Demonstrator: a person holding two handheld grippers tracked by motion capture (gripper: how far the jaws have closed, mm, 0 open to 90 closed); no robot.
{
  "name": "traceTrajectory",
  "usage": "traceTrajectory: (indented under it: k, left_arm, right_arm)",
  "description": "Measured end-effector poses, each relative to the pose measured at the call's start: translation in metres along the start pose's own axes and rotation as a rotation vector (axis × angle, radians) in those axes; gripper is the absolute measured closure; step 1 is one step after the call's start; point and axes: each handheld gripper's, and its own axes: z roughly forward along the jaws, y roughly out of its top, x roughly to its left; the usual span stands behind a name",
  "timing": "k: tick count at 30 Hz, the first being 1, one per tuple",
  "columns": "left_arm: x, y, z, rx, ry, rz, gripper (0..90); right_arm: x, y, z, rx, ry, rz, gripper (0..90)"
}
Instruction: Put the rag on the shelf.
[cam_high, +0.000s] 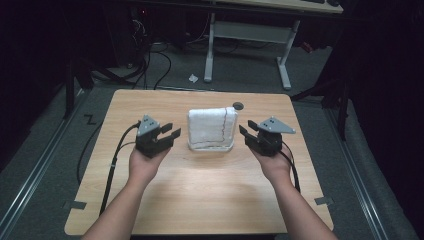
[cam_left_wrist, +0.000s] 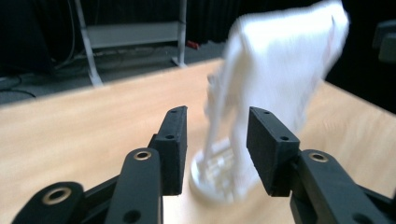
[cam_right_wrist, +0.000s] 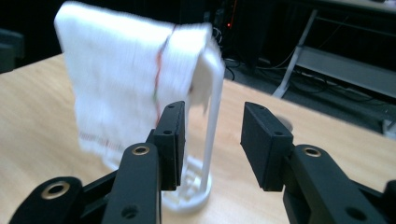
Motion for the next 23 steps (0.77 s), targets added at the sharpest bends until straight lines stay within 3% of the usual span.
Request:
traceTrajectory:
  k: [7,10,11,12,14,15,18,20,23]
  left_arm:
    - [-0.006,-0.057,-0.027,0.078,-0.012,-0.026,55.0]
    - [-0.009,-0.079,-0.041,0.110,-0.021,-0.045,53.7]
    - [-0.009,-0.079,-0.041,0.110,-0.021,-0.045,53.3]
    - [-0.013,-0.094,-0.050,0.142,-0.014,-0.047,52.7]
    - [-0.016,-0.105,-0.058,0.172,-0.008,-0.057,51.2]
    - [-0.016,-0.109,-0.061,0.199,-0.011,-0.077,49.7]
    - [-0.018,-0.111,-0.065,0.198,-0.002,-0.094,49.6]
    - [-0.018,-0.105,-0.068,0.153,0.000,-0.092,49.5]
    - [-0.018,-0.105,-0.068,0.140,-0.005,-0.096,49.6]
  right_arm:
    - [0.015,-0.046,-0.017,0.054,0.003,-0.018,56.6]
    - [0.023,-0.068,-0.026,0.076,0.014,-0.008,55.1]
    - [0.023,-0.068,-0.026,0.076,0.014,-0.008,55.1]
    - [0.029,-0.086,-0.031,0.097,0.028,0.009,53.4]
    - [0.032,-0.099,-0.035,0.121,0.032,0.019,51.8]
    - [0.034,-0.107,-0.036,0.136,0.033,0.019,50.8]
    - [0.035,-0.121,-0.038,0.174,0.032,0.024,50.0]
    - [0.034,-0.122,-0.038,0.180,0.037,0.040,49.3]
    - [0.034,-0.122,-0.036,0.178,0.028,0.033,49.2]
